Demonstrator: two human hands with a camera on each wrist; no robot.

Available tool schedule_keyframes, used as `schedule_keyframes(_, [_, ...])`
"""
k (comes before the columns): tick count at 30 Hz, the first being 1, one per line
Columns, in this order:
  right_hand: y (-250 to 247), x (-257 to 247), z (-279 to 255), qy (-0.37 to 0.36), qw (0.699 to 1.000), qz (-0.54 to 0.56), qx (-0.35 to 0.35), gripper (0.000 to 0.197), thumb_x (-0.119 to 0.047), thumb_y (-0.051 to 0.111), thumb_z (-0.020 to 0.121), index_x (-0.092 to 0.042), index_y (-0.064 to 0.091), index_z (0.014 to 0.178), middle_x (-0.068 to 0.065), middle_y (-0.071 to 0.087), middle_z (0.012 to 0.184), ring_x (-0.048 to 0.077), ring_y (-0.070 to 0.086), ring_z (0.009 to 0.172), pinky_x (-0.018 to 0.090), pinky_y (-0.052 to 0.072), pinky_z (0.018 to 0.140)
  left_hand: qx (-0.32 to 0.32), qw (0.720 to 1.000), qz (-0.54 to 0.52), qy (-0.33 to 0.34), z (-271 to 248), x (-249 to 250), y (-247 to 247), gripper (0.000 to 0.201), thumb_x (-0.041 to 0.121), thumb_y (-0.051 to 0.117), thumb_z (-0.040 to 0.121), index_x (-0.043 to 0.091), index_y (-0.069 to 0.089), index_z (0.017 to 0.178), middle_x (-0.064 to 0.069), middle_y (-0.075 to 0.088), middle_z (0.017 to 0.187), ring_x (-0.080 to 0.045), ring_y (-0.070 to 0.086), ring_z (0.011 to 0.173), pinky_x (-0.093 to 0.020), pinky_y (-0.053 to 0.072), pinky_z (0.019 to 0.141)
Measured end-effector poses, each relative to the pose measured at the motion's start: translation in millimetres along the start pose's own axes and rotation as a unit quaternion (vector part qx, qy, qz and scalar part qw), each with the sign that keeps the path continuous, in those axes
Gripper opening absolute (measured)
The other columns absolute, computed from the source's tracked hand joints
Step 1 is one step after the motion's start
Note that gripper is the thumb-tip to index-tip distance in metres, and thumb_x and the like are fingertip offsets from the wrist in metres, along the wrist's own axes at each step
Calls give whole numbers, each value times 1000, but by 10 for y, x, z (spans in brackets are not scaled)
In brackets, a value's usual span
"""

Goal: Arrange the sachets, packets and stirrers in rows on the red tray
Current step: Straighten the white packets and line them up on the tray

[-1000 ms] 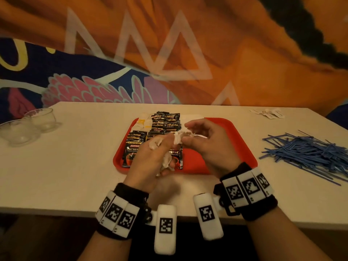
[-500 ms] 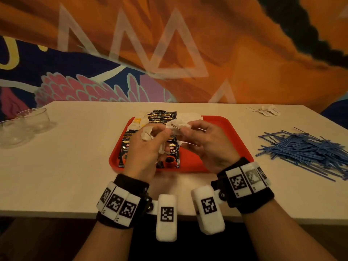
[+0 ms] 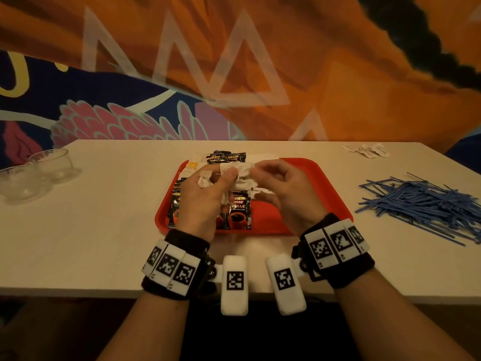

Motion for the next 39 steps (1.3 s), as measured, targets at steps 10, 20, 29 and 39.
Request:
schedule_keyframes(10, [-38,14,125,43,998,38,13,29,-33,57,96,-7,67,89,6,71,81,18,67,73,27,52,60,3,1000,9,25,156,-70,53,15,25,70,91,23,71,77,-9,62,69,-21,54,57,-25,39,45])
schedule_keyframes(20, [-161,-46,373,-14,986,-161,-36,11,-7,79,79,-4,72,87,4,71,71,12,63,62,23,47,54,9,999,46,21,279,-42,100,16,24,69,93,16,71,79,-4,66,65,-16,55,51,-23,40,40])
schedule_keyframes(29, [-125,-258,739,19,952,-278,-130,19,-14,78,81,2,71,88,10,66,73,11,59,61,20,46,53,3,998,63,-3,488,-20,167,16,23,68,94,13,71,81,-6,65,66,-13,55,48,-20,40,40])
schedule_keyframes(39, [-566,221,1050,156,874,-449,-99,17,-17,81,80,-10,71,91,8,74,80,16,67,67,29,59,65,17,998,6,-68,561,-210,-38,12,28,70,92,17,67,90,3,62,63,-13,53,50,-21,34,40])
Point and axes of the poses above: each hand's wrist, its own z-axis towards the middle knuckle, its own y-axis out of the palm, x = y × z, the point moved 4 cm from there along z, towards the middle knuckle
